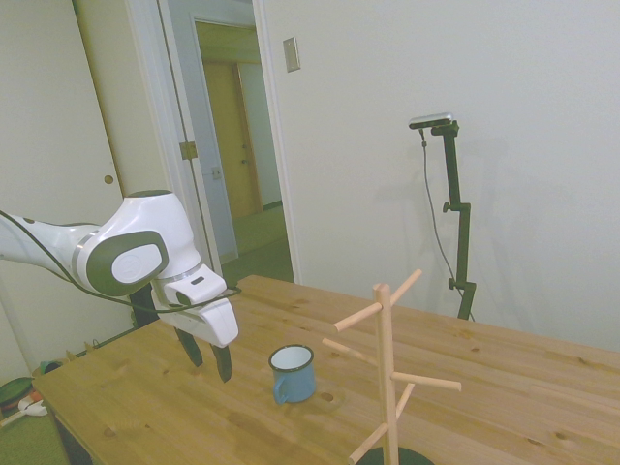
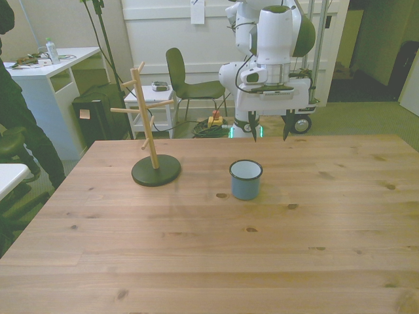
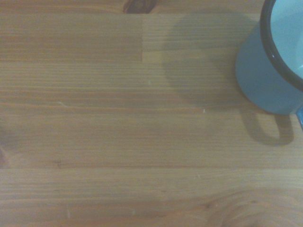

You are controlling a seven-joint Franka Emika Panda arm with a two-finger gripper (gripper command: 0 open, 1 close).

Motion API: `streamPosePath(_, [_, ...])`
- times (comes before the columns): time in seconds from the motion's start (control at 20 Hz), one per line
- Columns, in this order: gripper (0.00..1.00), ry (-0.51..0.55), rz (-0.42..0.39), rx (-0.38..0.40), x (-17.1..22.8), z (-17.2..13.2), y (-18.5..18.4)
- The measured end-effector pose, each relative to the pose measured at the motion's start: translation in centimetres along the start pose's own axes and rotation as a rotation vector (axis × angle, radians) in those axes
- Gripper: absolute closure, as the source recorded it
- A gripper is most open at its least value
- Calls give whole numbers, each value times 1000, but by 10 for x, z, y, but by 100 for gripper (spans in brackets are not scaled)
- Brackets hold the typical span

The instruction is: Hang the mug

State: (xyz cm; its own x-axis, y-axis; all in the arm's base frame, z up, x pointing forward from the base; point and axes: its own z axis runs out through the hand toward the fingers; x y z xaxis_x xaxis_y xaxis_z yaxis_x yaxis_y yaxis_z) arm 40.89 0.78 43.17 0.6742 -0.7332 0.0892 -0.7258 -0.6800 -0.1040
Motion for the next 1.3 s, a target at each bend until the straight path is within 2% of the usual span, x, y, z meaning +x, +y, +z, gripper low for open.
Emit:
streamPosePath(0.2, [0,-9,11,0,6,1,2])
streamPosePath(0.45, [0,-36,23,-12,42,-5,11])
streamPosePath(0.9, [0,-28,23,-31,87,-25,-7])
streamPosePath(1.3, [0,-35,18,-36,111,-13,-18])
